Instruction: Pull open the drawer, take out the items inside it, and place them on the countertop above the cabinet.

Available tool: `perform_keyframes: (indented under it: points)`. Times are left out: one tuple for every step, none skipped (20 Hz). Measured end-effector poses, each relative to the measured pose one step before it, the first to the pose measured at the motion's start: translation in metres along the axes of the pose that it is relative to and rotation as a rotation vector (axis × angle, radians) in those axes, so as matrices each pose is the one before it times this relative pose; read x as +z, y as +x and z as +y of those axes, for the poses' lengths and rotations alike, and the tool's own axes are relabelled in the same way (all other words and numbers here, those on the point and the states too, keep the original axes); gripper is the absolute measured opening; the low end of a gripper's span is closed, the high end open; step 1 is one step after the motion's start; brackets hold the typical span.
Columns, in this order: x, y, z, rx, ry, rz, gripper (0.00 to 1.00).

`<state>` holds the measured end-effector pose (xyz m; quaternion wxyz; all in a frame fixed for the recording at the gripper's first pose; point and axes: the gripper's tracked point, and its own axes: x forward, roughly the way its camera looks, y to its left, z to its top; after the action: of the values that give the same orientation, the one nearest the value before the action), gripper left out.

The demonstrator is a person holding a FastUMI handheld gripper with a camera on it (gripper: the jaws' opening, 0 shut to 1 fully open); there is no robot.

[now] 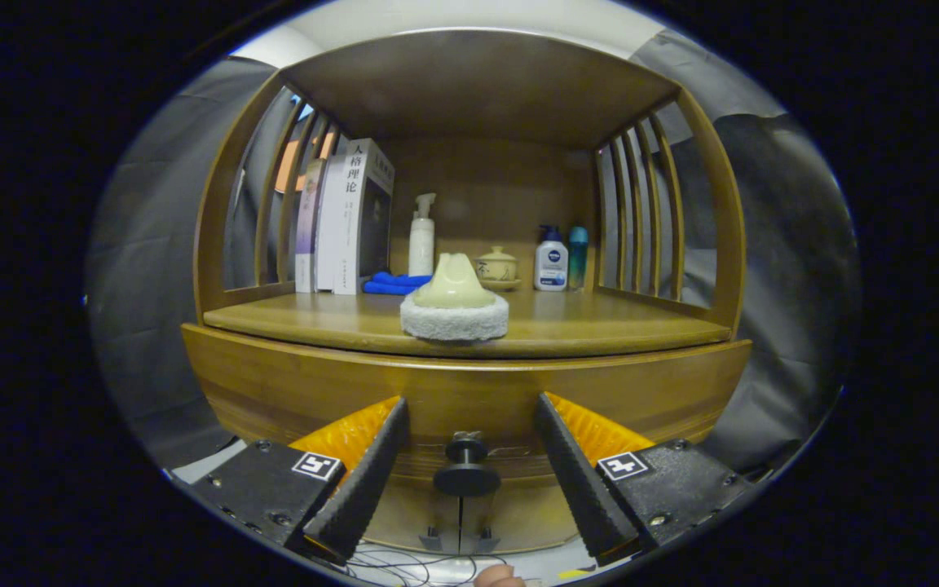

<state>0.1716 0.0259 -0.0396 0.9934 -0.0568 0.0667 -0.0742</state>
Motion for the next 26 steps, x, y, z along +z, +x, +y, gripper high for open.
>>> perform_keyframes:
  points:
    - [0.00054,0.00372,0.00003,0.00324,0.00684,0.00472,1.0]
    - [0.00037,0.00364,-0.00007,0.00232,0.00186,0.00287,1.0]
    - [-0.0001,0.00254,-0.00049,-0.00061,-0.00353,0.00599,1.0]
    - [0.00213,0.00124,-0.00037,-0.00291,0.00131,-0.00771,1.0]
    - [-0.00193,-0.00087,0.00059,-0.00211,-0.0018,0.00206,1.0]
    - [0.00127,-0.00013,0.00055,0.00058,0.00164,-0.00986,1.0]
    - [-0.00078,0.00086,0.00027,0.00116,0.00073,-0.00346,1.0]
    - [-0.00008,0.00094,-0.00002,0.00117,0.00061,-0.00169,1.0]
    - [-0.00001,-0.00034,-0.00073,-0.00047,-0.00101,-0.00181,1.0]
    - [-0.00017,-0.00036,-0.00025,0.00076,0.00062,-0.00033,1.0]
    - [-0.00026,-0.00012,0.00037,0.0017,0.00095,-0.00084,1.0]
    - [0.00099,-0.00022,0.00021,0.00093,0.0035,-0.005,1.0]
    - [0.00034,-0.0002,0.00054,0.00303,0.00414,0.00194,1.0]
    - [-0.00174,-0.00126,0.00043,0.00794,0.00829,0.00849,1.0]
    - [-0.001,-0.00204,0.00029,0.00497,0.0075,0.00382,1.0]
    - [0.0016,-0.00411,-0.0007,0.00233,0.00195,-0.00704,1.0]
    - [0.00156,-0.00485,-0.00127,-0.00077,-0.00688,-0.00958,1.0]
    - [0.00102,-0.00625,-0.00184,-0.00124,-0.01384,-0.01037,1.0]
    - [0.00079,-0.00797,-0.00096,0.0013,-0.01016,-0.00802,1.0]
    - [0.0007,-0.00854,0.00104,0.01048,-0.00217,-0.00676,1.0]
    - [-0.00055,-0.00914,0.00069,0.00873,0.0041,-0.0026,1.0]
    - [-0.00159,-0.0099,0.00048,0.01061,0.00483,0.00235,1.0]
    - [-0.00143,-0.01068,0.00109,0.01011,0.00713,0.00313,1.0]
    - [-0.00088,-0.01116,0.00206,0.01158,0.00345,0.0031,1.0]
    - [-0.00108,-0.01106,-0.00032,0.0026,0.00002,-0.00092,1.0]
    - [-0.00017,-0.01035,-0.00107,-0.00129,0.00292,-0.00203,1.0]
